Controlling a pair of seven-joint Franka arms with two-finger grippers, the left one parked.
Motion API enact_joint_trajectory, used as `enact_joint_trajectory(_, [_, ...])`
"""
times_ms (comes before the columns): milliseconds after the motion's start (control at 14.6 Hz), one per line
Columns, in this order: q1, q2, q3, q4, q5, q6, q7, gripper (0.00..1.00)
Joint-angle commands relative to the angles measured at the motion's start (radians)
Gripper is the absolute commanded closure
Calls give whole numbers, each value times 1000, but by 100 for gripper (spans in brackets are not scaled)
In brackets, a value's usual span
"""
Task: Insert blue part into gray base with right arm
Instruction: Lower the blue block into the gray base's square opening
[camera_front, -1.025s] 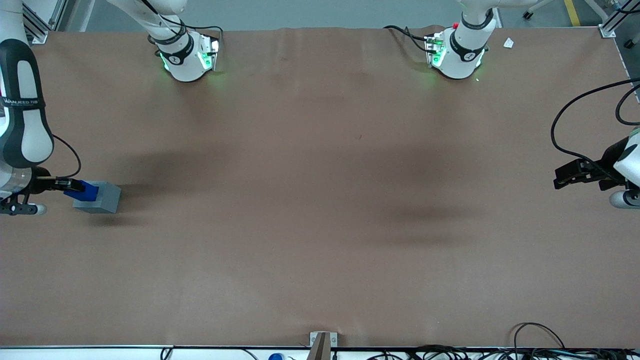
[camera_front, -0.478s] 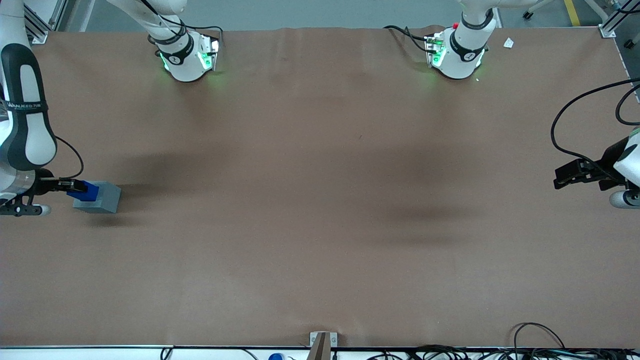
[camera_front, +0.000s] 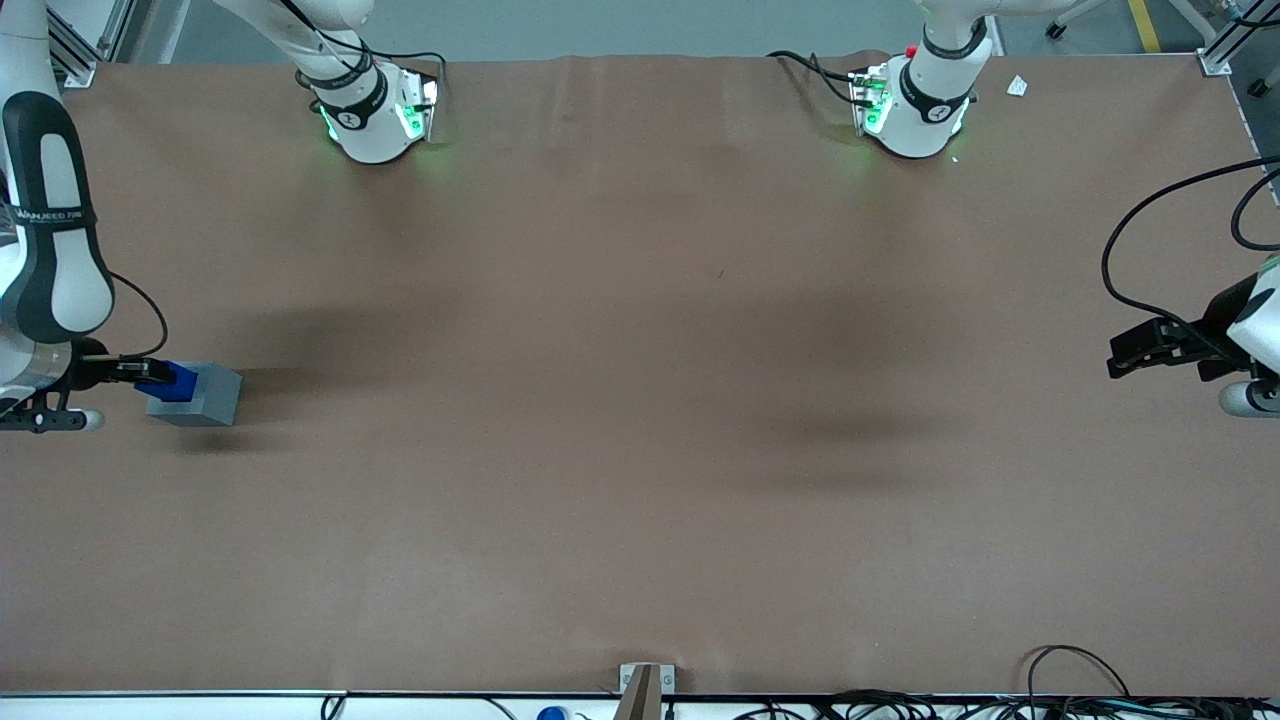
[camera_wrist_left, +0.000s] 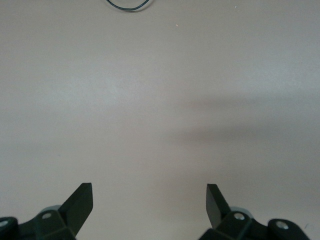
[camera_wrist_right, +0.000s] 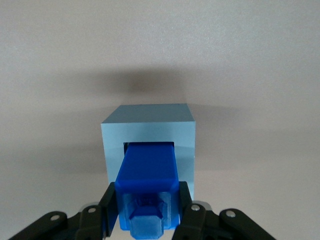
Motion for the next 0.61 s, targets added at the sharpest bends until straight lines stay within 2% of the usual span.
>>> enact_joint_trajectory(0, [-20,9,13,18,-9,-3,-16,22])
enact_joint_trajectory(68, [-20,9,13,18,-7,-3,-15,0])
enact_joint_trajectory(410, [-8,-2,15,31,-4,-26,-7,0])
enact_joint_trajectory(547, [6,-15,19,62,7,-111,4,0])
